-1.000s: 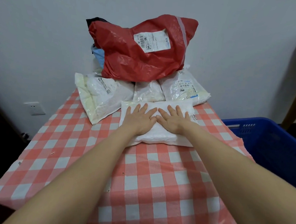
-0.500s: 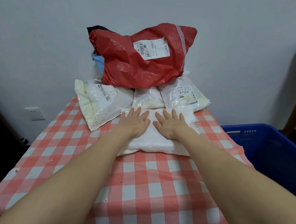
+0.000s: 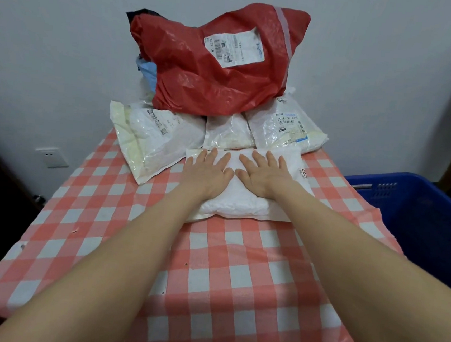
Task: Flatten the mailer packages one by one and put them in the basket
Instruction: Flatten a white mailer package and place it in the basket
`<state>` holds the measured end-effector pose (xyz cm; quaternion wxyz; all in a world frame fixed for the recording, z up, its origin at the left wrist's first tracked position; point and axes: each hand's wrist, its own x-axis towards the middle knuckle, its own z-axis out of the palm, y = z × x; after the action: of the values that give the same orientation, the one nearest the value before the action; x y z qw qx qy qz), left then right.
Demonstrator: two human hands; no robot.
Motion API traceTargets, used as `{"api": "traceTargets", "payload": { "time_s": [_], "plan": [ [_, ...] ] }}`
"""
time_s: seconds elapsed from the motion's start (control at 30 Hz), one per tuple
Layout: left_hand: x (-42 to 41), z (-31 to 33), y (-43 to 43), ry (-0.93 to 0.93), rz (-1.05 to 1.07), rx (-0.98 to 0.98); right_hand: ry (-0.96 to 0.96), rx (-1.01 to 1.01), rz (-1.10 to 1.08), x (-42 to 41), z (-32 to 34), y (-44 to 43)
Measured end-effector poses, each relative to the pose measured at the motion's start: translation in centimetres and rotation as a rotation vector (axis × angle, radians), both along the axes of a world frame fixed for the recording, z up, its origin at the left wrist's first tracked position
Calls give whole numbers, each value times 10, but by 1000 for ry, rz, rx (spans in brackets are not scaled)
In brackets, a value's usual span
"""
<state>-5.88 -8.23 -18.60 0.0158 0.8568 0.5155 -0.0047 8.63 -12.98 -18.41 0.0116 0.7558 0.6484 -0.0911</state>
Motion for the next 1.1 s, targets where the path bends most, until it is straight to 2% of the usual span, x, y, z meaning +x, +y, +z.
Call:
{"api": "traceTargets", "payload": {
  "time_s": [0.17,0.37,0.57,0.67,0.8,1.03,1.1],
  "plan": [
    [-2,7,-3,-93,-9,17,45,18,6,-1,7,-6],
    [-15,21,-20,-214,-14,87,151,183,-21,-3,29,-19],
    [-22,21,-32,-253,16,58,162,140,-16,-18,29,-34],
    [-24,14,-40,-201,-4,-15,138,94,8,-28,16,-40],
    [-26,2,-46,-133,-35,4,137,12,4,-23,9,-42],
    [-25,-3,-47,-119,-39,46,123,-18,8,-21,7,-41],
    [-27,-1,-46,-131,-43,6,128,-25,5,-21,8,-40]
  ]
}}
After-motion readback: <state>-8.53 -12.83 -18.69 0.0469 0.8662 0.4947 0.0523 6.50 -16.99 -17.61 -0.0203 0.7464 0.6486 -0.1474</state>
